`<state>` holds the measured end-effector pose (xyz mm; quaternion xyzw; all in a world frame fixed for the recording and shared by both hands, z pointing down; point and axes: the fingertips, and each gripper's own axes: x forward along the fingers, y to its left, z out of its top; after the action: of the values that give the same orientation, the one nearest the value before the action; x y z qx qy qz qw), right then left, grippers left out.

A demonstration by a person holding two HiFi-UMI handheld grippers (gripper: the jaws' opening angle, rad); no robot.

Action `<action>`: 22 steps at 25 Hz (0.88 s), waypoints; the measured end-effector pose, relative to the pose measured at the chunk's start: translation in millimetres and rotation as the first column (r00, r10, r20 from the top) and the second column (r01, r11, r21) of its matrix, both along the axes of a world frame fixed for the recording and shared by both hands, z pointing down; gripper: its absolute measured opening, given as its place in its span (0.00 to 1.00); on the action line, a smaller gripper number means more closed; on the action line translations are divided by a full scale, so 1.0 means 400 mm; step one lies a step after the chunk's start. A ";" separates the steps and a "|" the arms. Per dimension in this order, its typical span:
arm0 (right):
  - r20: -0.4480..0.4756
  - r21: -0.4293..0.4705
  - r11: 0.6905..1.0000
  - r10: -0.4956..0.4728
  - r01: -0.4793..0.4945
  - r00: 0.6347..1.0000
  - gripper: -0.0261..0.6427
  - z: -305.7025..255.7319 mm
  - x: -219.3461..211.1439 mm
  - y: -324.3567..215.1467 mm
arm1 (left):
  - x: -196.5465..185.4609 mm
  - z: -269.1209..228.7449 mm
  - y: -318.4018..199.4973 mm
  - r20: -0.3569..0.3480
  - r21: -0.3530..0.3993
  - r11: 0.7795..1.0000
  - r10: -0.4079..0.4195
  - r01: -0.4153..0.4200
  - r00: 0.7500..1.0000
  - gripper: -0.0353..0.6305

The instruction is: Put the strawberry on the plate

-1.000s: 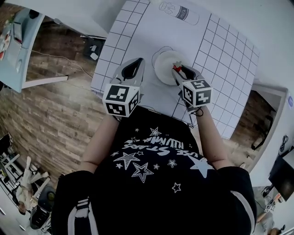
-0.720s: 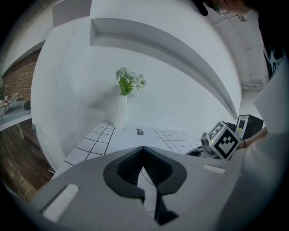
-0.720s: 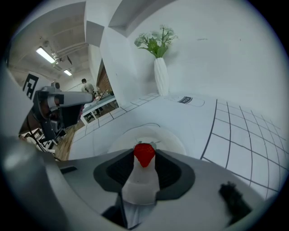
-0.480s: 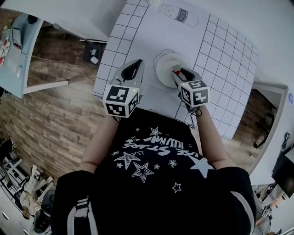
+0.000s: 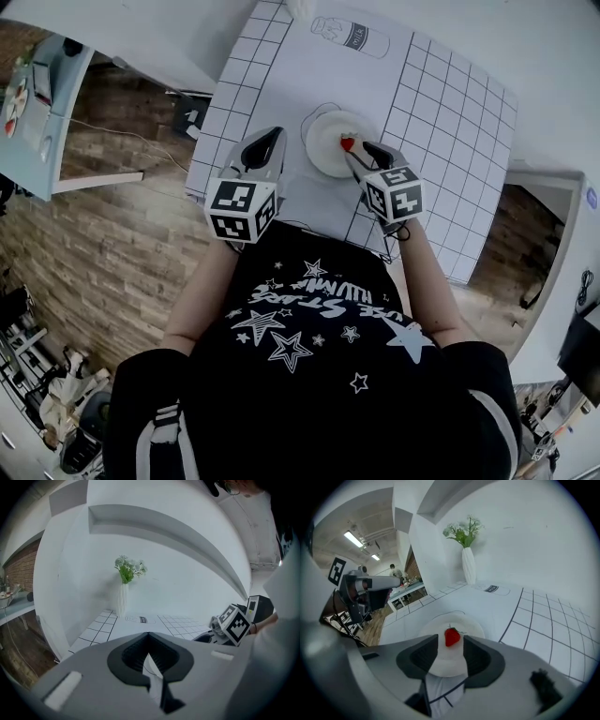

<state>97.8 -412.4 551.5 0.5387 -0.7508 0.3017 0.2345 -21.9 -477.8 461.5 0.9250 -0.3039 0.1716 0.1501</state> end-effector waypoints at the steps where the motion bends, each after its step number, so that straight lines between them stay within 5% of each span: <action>1: 0.000 0.011 1.000 -0.004 0.004 1.000 0.29 -0.008 0.006 0.009 | 0.003 -0.004 0.010 0.002 0.004 1.000 -0.005 0.005 1.000 0.07; 12: -0.008 0.106 0.992 -0.067 0.067 0.998 0.29 -0.083 0.098 0.106 | 0.031 -0.050 0.155 -0.001 0.060 0.991 -0.118 0.118 0.993 0.07; 22: 0.012 0.145 0.974 -0.175 0.172 0.984 0.28 -0.084 0.118 0.167 | -0.020 -0.031 0.281 0.014 0.074 0.952 -0.298 0.297 0.954 0.07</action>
<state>145.0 -345.6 517.8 0.4829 -0.8176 0.2319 0.2112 -30.1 -365.6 448.9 0.8713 -0.4475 0.1476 0.1373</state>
